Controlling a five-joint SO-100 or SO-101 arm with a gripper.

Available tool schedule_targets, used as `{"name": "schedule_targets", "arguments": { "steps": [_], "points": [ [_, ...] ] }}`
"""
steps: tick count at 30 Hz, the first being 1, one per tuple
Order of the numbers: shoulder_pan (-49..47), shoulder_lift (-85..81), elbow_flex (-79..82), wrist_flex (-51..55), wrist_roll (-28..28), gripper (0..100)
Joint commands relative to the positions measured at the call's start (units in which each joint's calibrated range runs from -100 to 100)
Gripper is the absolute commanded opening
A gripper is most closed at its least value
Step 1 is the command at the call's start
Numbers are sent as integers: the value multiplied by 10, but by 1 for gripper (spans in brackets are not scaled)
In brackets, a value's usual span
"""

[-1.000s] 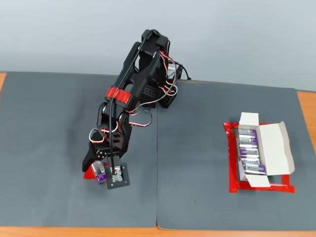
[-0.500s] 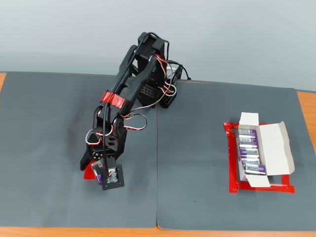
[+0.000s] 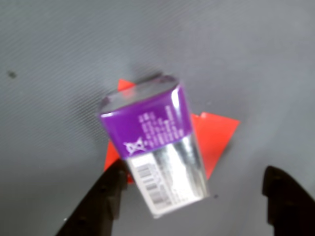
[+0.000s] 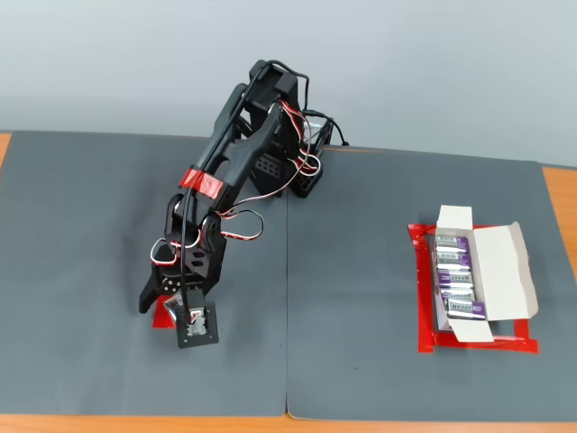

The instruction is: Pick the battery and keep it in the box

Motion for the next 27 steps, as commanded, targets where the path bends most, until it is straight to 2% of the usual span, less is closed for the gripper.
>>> {"name": "schedule_targets", "arguments": {
  "steps": [1, 23, 27],
  "points": [
    [4, -2, -29, -6, 3, 31],
    [-37, -1, -20, 2, 5, 31],
    [-36, 0, -7, -5, 31, 31]
  ]
}}
